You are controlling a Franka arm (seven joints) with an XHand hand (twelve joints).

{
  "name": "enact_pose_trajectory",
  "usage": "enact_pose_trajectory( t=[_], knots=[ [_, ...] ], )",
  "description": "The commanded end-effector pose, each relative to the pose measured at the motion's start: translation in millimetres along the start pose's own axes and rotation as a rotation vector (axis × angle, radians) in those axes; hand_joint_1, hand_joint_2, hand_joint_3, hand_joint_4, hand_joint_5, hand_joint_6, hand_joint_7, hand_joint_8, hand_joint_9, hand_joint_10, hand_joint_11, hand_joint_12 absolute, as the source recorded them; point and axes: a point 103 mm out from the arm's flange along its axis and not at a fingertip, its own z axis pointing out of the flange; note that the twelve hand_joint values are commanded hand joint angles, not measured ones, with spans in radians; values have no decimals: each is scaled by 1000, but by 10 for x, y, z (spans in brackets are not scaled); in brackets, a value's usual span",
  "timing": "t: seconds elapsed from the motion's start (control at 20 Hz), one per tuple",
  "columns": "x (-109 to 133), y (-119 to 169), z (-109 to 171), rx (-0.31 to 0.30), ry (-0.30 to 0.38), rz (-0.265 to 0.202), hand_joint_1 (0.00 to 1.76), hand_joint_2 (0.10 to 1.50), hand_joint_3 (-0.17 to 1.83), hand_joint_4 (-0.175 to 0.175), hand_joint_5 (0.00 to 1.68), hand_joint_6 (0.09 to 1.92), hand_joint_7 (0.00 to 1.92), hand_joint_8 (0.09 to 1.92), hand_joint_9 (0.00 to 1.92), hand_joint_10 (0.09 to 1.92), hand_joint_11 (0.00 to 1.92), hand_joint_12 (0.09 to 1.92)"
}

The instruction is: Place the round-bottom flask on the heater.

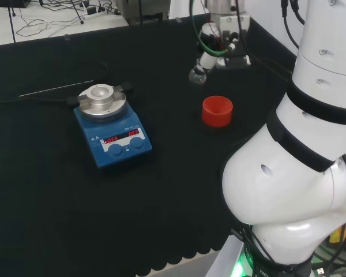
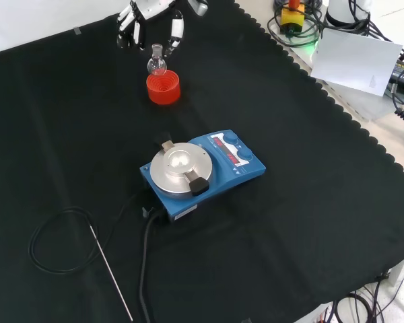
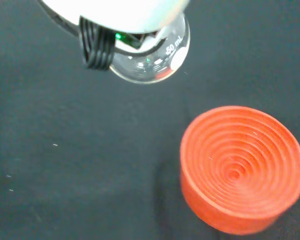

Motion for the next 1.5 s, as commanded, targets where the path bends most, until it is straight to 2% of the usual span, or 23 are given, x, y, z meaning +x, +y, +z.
enact_pose_trajectory(
  t=[0.05,0.4,0.7,1.2,1.5],
  knots=[
    [430,29,-255,-16,-48,-67,1108,630,849,100,1135,1010,268,651,537,625,253,1374],
    [926,104,-440,-9,-101,-140,1109,628,851,99,1138,1006,266,650,536,624,254,1374],
    [1338,138,-488,4,-139,-196,1111,624,853,96,1143,998,255,646,532,622,253,1373],
    [1976,210,-376,45,-182,-294,1113,621,854,94,1147,993,248,645,529,621,253,1373],
    [2229,287,-291,68,-189,-333,1114,620,855,93,1149,990,247,645,528,621,252,1373]
  ],
)
